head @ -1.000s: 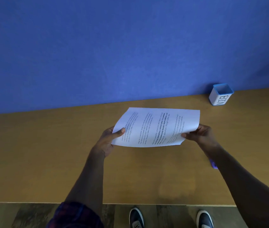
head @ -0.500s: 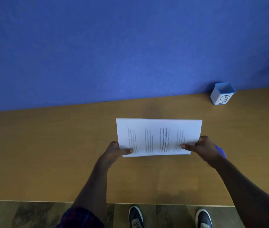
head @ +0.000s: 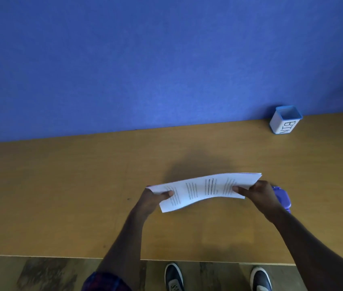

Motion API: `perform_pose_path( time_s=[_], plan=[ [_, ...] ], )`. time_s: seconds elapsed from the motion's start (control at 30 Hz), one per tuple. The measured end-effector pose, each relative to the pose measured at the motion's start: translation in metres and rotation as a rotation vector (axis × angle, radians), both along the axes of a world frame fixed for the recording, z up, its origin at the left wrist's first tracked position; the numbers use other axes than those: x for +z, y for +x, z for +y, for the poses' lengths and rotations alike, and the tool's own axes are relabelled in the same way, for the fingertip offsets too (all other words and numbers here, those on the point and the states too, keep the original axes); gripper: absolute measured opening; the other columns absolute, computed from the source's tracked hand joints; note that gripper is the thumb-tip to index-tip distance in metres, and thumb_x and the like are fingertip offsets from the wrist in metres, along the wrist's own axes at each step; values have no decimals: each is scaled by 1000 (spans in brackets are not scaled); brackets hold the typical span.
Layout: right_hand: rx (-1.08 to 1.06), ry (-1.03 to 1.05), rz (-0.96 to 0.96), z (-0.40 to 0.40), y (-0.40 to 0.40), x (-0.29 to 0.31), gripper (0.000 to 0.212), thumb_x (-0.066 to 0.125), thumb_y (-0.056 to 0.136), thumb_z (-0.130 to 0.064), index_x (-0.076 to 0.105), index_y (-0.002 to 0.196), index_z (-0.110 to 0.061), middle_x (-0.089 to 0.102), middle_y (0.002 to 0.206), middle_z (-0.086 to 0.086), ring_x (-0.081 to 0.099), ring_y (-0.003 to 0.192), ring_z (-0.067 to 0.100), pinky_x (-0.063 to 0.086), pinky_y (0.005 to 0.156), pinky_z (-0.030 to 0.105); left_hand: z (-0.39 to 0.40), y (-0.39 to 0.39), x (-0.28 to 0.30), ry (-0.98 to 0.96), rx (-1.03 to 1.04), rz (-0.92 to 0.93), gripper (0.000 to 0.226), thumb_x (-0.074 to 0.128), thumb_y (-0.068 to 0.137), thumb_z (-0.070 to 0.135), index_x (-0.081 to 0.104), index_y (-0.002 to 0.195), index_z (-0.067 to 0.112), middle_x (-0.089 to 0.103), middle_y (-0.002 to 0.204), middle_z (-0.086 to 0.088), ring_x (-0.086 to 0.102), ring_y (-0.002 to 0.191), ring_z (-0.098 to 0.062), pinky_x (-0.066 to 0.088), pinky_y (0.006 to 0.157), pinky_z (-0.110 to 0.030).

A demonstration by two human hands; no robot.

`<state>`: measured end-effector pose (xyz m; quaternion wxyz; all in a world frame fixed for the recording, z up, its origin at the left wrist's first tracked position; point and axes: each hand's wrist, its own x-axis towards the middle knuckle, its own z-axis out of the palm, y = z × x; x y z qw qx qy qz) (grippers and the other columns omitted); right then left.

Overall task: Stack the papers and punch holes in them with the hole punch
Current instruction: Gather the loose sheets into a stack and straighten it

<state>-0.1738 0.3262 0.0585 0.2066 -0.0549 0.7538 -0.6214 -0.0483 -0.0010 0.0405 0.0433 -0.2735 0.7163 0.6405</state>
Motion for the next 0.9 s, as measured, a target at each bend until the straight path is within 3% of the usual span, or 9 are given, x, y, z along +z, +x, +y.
perform_pose_path(
  time_s=[0.1, 0.23, 0.33, 0.4, 0.5, 0.6, 0.7, 0.8, 0.9],
  plan=[
    [-135, -62, 24, -9, -4, 5, 43, 84, 75, -16, 69, 115, -10, 76, 106, -1, 69, 98, 9, 51, 88, 34, 10, -5, 9, 106, 152, 117, 39, 85, 81, 18, 73, 118, 13, 77, 117, -4, 73, 109, -22, 59, 85, -46],
    [-178, -139, -143, -25, -6, 11, 103, 90, 65, -42, 36, 148, -15, 63, 130, 1, 61, 118, 17, 49, 97, 38, 29, -12, 13, 394, 247, 229, 49, 76, 86, 18, 63, 133, 18, 70, 132, -5, 68, 120, -27, 54, 94, -56],
    [-7, -304, -262, -44, 1, 22, 71, 80, 78, -28, 50, 139, -9, 75, 113, 4, 71, 107, 26, 53, 95, 46, 44, -16, 8, 568, 251, 237, 48, 73, 86, 11, 63, 131, 23, 66, 138, -9, 62, 128, -31, 49, 104, -61],
    [17, -399, -193, -56, 4, 30, 45, 73, 85, -10, 61, 128, -11, 73, 119, 6, 68, 114, 29, 55, 94, 48, 52, -18, 6, 566, 177, 228, 49, 73, 85, 12, 62, 132, 22, 64, 140, -11, 60, 130, -33, 47, 107, -63],
    [-44, -477, -68, -63, 0, 37, 45, 70, 86, 3, 60, 128, -12, 69, 128, 9, 65, 119, 28, 54, 95, 47, 51, -17, 13, 524, 92, 193, 52, 76, 84, 14, 61, 133, 20, 67, 136, -9, 62, 128, -31, 49, 107, -57],
    [-86, -370, 30, -58, -9, 40, 36, 72, 86, 1, 68, 112, -24, 75, 115, -2, 69, 111, 20, 56, 93, 39, 26, -18, 18, 562, 223, 164, 38, 80, 82, 24, 71, 118, 14, 75, 122, -9, 64, 124, -32, 52, 102, -50],
    [-72, -257, 99, -51, -16, 41, 35, 74, 86, -2, 67, 107, -29, 75, 109, -7, 69, 106, 13, 54, 95, 41, 2, -22, 29, 357, 153, 131, 39, 80, 79, 37, 78, 110, 13, 76, 114, -14, 70, 107, -30, 55, 86, -37],
    [-34, -162, 143, -51, -18, 45, 34, 75, 86, -7, 67, 105, -33, 74, 112, -4, 69, 108, 17, 53, 96, 44, 3, -31, 43, 184, -1, 113, 20, 79, 87, 14, 79, 106, 11, 79, 107, -9, 73, 94, -20, 54, 84, -33],
    [35, -6, 144, -50, -12, 38, 21, 77, 86, -15, 69, 91, -34, 76, 104, 4, 71, 102, 26, 56, 92, 53, 18, -39, 45, 78, -102, 109, 33, 80, 85, 5, 75, 117, 3, 77, 116, -7, 75, 106, -20, 59, 87, -31]
  ],
)
